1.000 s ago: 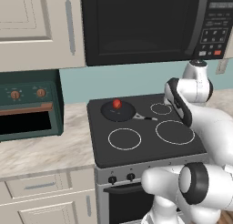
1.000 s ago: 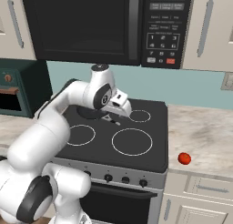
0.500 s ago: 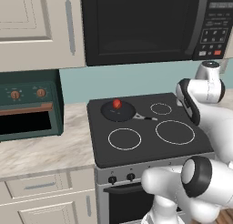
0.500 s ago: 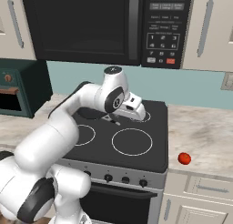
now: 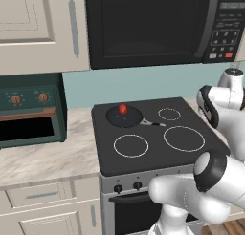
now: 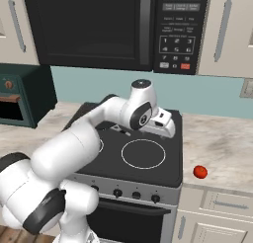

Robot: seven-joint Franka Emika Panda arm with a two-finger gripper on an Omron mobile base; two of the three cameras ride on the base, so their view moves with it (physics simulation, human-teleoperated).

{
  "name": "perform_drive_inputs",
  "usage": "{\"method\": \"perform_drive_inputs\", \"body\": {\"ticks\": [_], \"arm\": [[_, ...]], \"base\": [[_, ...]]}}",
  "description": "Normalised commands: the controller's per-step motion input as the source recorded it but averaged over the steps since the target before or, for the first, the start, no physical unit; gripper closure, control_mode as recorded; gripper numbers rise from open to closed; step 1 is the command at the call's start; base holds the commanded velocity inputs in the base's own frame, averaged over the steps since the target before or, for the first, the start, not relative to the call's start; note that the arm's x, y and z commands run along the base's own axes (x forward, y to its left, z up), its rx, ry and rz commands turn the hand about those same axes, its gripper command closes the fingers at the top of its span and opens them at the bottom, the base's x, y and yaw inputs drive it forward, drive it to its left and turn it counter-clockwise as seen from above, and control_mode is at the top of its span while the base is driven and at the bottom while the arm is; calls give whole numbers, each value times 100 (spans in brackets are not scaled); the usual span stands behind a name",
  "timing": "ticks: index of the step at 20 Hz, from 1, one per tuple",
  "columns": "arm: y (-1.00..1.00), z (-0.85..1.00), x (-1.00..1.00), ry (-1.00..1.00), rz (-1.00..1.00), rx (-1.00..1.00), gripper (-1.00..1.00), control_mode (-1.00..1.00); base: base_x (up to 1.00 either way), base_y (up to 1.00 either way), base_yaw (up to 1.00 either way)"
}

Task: Place the pan on the rear left burner on the stove. Then place the tomato and the onion in the pan and turn on the rear left burner.

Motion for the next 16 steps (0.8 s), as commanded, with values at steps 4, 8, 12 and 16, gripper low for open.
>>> {"method": "perform_drive_inputs", "body": {"ticks": [4, 8, 12, 16], "arm": [[-52, -25, 0, 2, 0, 0, -100, -100], [-45, -20, 0, 6, 0, 0, -100, -100], [-42, -14, 0, 6, 0, 0, -100, -100], [-39, -7, 0, 8, 0, 0, -100, -100]], "base": [[0, 0, 0], [0, 0, 0], [0, 0, 0], [0, 0, 0]]}}
